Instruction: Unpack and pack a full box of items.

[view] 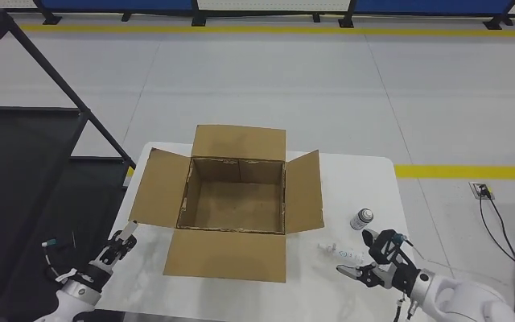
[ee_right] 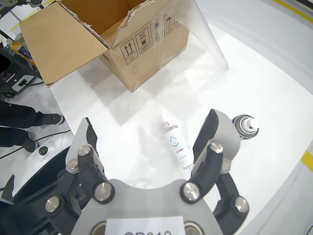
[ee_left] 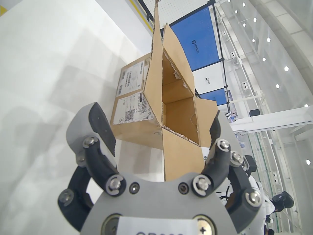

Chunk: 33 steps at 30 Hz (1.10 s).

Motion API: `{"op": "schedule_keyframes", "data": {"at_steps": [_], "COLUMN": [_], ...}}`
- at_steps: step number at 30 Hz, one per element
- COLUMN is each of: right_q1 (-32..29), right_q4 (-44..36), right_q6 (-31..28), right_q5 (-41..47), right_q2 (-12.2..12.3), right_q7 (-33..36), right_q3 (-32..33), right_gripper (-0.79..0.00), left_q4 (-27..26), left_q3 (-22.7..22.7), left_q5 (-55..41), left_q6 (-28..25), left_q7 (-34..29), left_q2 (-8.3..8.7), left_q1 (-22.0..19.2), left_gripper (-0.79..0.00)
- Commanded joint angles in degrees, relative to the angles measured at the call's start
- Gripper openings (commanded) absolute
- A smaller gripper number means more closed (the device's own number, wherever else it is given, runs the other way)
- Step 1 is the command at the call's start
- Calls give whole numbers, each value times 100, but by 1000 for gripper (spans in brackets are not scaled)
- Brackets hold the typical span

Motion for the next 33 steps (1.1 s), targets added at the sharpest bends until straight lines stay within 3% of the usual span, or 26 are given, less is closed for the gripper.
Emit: {"op": "schedule_keyframes", "data": {"at_steps": [1,14,18,24,27,33], "right_q1": [-1,0,91,401,675,1275], "right_q4": [0,-21,-444,-668,-513,120], "right_q6": [-1,-2,-253,-323,-207,-55], "right_q5": [2,-16,-867,-2067,-2444,-2507], "right_q2": [-1,1,55,133,151,175], "right_q7": [-2,-20,61,663,1159,1992], "right_q3": [0,-3,-209,-633,-963,-1482], "right_gripper": [0,0,0,0,0,0], "left_q4": [0,0,100,626,626,626], "left_q3": [1,1,-96,-543,-543,-543], "left_q5": [0,0,-289,-1041,-1041,-1041], "left_q6": [-1,-1,-101,-589,-589,-589], "left_q7": [-1,-1,-65,-659,-659,-659], "left_q2": [0,0,13,79,79,79], "left_q1": [0,0,-133,-271,-271,-271], "left_gripper": [0,0,0,0,0,0]}}
